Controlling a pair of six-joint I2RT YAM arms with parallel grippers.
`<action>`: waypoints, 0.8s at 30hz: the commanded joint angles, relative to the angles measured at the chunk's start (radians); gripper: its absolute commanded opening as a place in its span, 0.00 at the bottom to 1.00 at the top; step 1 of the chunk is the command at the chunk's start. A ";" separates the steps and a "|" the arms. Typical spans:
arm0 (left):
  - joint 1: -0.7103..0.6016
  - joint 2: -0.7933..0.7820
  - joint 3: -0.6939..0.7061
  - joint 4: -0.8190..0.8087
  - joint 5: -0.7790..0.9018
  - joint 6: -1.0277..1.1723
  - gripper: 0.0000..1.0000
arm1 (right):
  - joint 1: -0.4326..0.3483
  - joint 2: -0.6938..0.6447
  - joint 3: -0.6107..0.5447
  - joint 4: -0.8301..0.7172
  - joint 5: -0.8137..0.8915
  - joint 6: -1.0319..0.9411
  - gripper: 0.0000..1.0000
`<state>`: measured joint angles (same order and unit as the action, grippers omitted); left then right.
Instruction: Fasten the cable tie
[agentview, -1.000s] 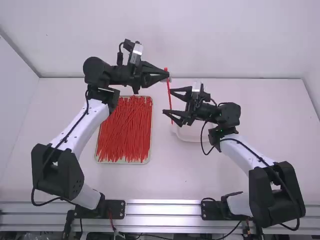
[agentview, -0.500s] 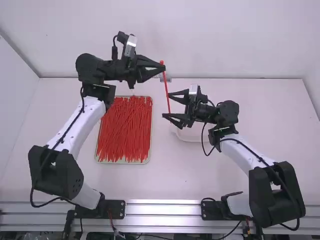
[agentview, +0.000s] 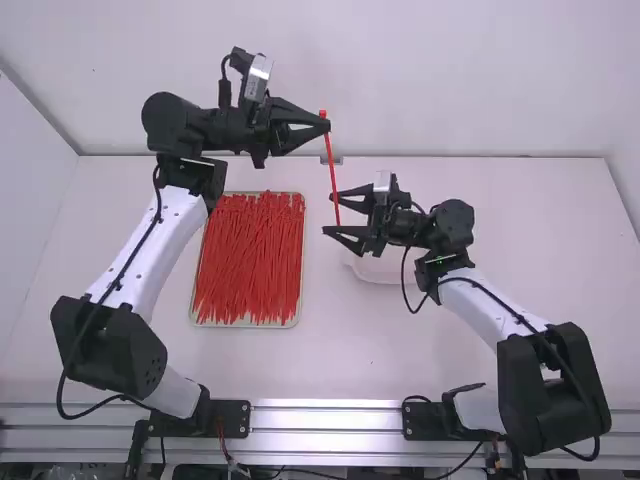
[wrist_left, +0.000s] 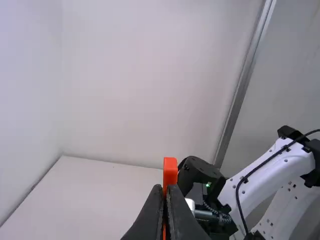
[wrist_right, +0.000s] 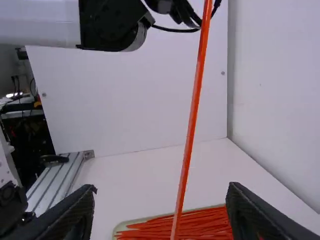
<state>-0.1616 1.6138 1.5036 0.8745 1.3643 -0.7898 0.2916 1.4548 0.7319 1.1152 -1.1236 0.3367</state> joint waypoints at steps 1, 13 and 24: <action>0.010 -0.005 0.023 0.005 0.003 0.000 0.02 | 0.002 0.005 0.007 -0.006 -0.007 -0.011 0.66; 0.011 -0.005 0.023 0.004 0.000 0.000 0.02 | 0.008 0.005 0.007 -0.023 -0.032 -0.053 0.16; 0.012 -0.005 0.023 -0.006 0.000 0.001 0.02 | -0.003 0.005 0.007 -0.024 -0.031 -0.048 0.00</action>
<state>-0.1574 1.6138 1.5036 0.8631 1.3624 -0.7898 0.2951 1.4548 0.7319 1.0870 -1.1469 0.2844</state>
